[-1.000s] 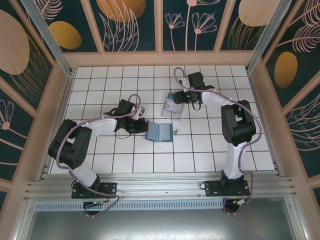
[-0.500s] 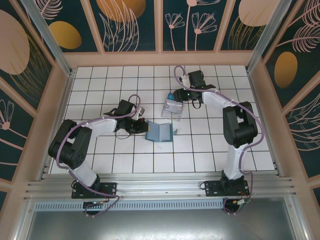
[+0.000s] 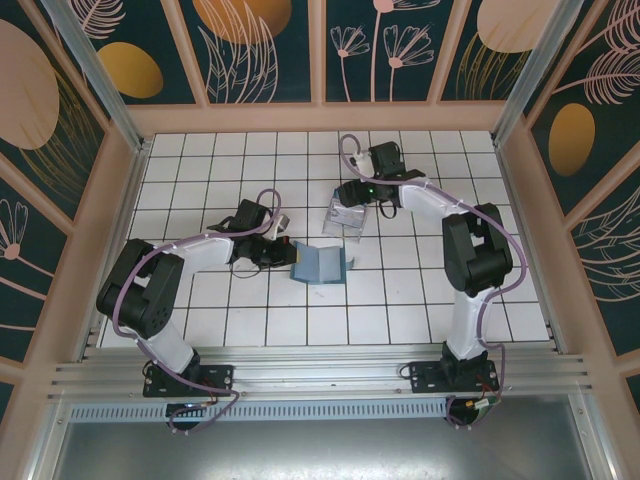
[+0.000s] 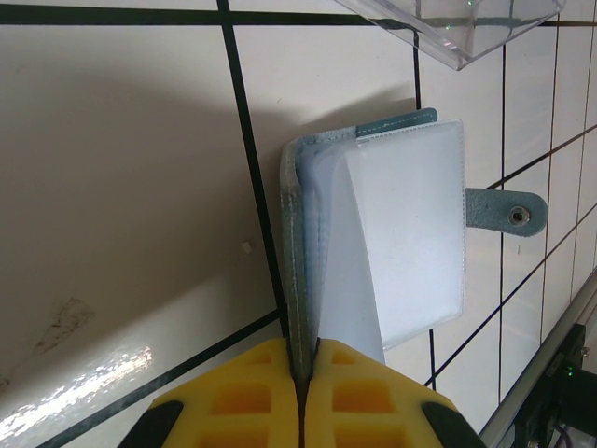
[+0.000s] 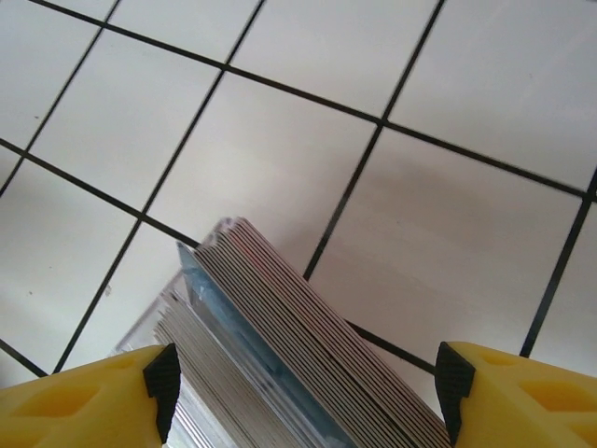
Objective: Put the credit cards into the card holder
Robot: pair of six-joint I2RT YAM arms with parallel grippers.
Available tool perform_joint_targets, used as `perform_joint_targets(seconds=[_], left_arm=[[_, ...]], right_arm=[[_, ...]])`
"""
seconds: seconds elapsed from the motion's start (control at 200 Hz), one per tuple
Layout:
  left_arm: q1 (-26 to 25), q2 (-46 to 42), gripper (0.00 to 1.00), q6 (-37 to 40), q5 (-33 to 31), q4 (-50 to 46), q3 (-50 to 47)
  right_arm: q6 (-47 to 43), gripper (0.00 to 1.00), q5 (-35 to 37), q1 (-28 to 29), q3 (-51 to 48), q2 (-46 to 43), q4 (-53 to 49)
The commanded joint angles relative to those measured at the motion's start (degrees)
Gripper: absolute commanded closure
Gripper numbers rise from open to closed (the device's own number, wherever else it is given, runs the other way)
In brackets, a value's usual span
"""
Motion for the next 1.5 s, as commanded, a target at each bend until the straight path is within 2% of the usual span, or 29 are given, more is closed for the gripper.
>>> perform_joint_targets(seconds=[0.0,0.536,0.801,1.301,1.496], left_arm=[[0.35,0.8,0.93,-0.54,1.18,1.27,-0.88],[0.34,0.85,0.93,-0.54,1.53,1.45,-0.98],[0.34,1.2,0.93,-0.59,1.7,1.31,-0.39],[0.34,0.95,0.92,-0.72,1.82,1.27,-0.04],[0.34,1.17,0.92,-0.68,1.87,1.44,-0.21]], right_arm=[[-2.62,0.25,2.04,1.36,3.99,1.58,-1.38],[-5.99,0.21,2.24,1.71,7.72,6.36,-6.67],[-5.31,0.29,5.1,1.01,7.89,5.7,-5.59],[-4.51,0.39,5.16,1.03,7.16,2.26,-3.24],[-4.4,0.4,4.78,0.99,6.66,1.17,-2.51]])
